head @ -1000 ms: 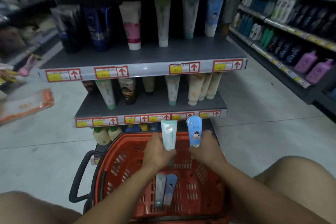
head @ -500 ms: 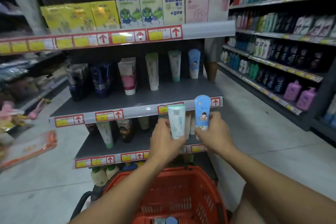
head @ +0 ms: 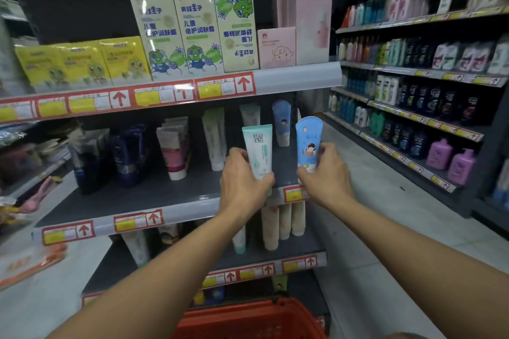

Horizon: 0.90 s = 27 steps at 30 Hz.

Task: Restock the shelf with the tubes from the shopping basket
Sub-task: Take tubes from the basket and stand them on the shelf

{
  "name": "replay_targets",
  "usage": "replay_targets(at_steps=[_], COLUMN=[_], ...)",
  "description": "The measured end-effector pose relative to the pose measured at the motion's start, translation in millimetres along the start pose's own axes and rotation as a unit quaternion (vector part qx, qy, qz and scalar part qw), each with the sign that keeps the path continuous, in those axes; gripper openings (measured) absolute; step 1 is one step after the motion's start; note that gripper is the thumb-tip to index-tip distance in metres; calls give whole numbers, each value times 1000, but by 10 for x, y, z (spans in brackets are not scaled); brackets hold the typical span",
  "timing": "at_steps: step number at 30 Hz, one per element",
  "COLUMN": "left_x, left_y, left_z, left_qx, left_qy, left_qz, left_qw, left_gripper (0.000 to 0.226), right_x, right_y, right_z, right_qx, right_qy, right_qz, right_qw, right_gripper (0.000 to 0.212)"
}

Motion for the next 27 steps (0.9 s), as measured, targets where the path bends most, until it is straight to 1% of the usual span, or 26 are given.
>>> replay_targets(at_steps=[4, 11, 15, 17, 22, 27], left_x=[-82, -271, -344, -385, -501, -561], left_y=[145, 407, 556, 617, 712, 793], left_z=[253, 579, 815, 931, 1169, 1342], left_qx=[3, 21, 21, 23, 29, 27], left_qy=[-17, -33, -50, -57, -67, -59], left_qz=[2, 15, 42, 55, 75, 96], left_qw=[1000, 999, 998, 997, 995, 993], left_gripper=[59, 58, 61, 61, 57, 56], right_x=[76, 213, 208, 191, 171, 170], right_y=[179, 520, 683, 755, 936, 1100], right_z=[269, 631, 887, 999, 1221, 1392], right_qx=[0, -10, -39, -41, -32, -55], right_qy=[9, 0, 2, 5, 11, 13], right_qz=[-3, -2, -5, -17, -36, -56], right_qw=[1000, 1000, 999, 999, 999, 997], right_gripper=[56, 58, 53, 52, 55, 61])
Point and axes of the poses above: each hand's wrist, its own z-axis towards the middle knuckle, its own y-axis out of the palm, x = y × z, the point moved 8 cm from there along z, towards the middle knuckle, and after that the axes turned 2 degrees about -z, right-handed, at the moved point
